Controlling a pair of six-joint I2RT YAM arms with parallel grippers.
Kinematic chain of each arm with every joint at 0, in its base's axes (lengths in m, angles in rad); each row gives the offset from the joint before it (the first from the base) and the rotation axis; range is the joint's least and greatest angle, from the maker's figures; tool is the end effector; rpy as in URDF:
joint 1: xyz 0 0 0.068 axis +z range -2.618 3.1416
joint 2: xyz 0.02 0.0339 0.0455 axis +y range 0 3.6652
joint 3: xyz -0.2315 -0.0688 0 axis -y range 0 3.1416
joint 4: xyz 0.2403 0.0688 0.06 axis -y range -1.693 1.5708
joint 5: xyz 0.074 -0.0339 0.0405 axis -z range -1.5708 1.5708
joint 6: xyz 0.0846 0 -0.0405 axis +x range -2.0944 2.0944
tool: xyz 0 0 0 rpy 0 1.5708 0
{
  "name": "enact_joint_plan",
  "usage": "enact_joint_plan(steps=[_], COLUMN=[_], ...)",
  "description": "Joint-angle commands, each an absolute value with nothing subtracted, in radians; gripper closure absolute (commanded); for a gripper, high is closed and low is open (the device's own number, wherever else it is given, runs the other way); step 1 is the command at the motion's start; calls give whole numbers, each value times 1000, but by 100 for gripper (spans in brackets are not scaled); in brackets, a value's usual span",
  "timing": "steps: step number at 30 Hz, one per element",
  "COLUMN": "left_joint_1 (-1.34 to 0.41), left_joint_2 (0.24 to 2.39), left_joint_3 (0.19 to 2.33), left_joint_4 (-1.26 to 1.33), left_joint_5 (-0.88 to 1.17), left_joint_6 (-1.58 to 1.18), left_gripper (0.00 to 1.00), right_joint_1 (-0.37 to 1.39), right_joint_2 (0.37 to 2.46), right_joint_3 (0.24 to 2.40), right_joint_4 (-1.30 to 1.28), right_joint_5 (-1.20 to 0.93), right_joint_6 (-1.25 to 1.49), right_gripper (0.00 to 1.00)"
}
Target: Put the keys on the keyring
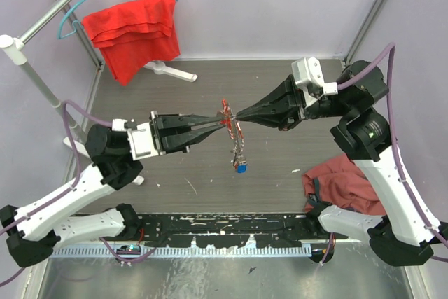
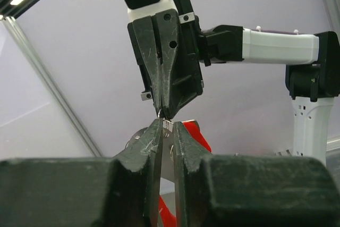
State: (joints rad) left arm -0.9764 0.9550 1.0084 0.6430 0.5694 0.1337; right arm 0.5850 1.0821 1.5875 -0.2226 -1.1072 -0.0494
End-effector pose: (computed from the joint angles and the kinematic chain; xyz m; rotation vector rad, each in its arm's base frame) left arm 0.0935 -0.2198 0.4684 0.9424 0.4626 -1.0163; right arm 0.1249 0.1735 0.5179 -1.3102 0.8303 1.1358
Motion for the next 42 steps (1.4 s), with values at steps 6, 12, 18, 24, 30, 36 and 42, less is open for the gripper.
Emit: enact_joint_plan(steps=[6, 12, 18, 24, 30, 36, 42], left_joint_1=[-980, -979, -979, -979, -979, -979, -979], left_joint_2=[877, 905, 947, 990, 1034, 1087, 1113], left_joint_3=[1045, 1090, 1163, 1255, 1282, 1293, 1323], left_joint_4=[318, 195, 76, -119, -232, -251, -273], left_joint_5=[529, 424, 404, 405, 424, 504, 529], left_joint_6=[256, 235, 229, 280, 309, 310, 326], left_gripper=[72, 67, 65, 66, 70, 67, 66], right_joint_1=[583, 583, 584, 584, 595, 607, 613], right_joint_2=[1085, 1134, 1167, 1210, 1221, 1221, 1222], right_joint_3=[1719, 1797, 1848, 1883, 1868, 1856, 1845], right_joint_4=[-553, -801, -961, -1097, -1154, -1164, -1170], right_joint_5=[-949, -874, -812, -790, -788, -797, -796], right_joint_6=[-228, -325, -400, -441, -450, -453, -457], right_gripper=[99, 99, 99, 99, 99, 99, 99])
